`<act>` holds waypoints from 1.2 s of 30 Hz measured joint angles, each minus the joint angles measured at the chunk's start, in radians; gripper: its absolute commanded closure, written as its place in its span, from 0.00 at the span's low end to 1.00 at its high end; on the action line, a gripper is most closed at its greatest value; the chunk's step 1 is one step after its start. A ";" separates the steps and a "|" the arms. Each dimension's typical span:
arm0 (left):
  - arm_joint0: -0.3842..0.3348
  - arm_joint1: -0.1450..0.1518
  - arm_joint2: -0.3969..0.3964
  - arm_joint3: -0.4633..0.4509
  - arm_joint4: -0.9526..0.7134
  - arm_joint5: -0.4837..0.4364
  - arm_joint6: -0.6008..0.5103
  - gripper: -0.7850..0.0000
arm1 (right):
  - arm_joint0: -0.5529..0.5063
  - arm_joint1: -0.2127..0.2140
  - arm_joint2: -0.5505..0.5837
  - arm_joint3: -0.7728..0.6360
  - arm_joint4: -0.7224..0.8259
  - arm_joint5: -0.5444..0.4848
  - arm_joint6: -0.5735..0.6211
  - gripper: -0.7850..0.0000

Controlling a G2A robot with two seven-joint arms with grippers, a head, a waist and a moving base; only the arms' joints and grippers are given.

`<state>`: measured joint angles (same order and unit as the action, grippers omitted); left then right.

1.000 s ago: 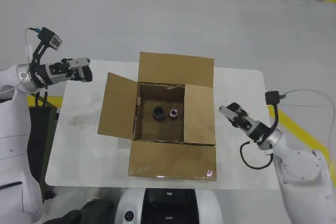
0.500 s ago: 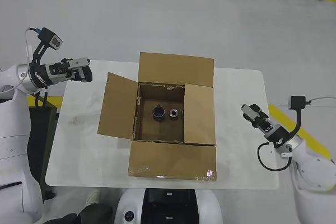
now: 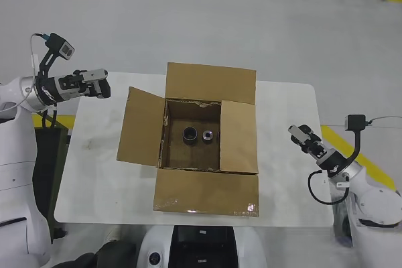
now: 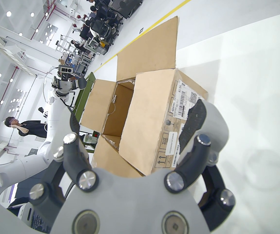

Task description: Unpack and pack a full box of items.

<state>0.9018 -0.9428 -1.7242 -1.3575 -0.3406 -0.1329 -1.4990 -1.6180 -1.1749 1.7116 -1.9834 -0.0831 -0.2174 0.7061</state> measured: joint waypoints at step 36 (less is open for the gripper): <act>-0.122 -0.045 0.369 0.104 -0.162 0.043 0.073 0.00 | 0.000 0.000 0.000 0.000 0.000 0.000 0.000 0.00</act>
<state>0.7795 -0.9881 -1.3549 -1.2536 -0.5027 -0.0896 -1.4258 -1.6180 -1.1749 1.7116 -1.9834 -0.0830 -0.2174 0.7061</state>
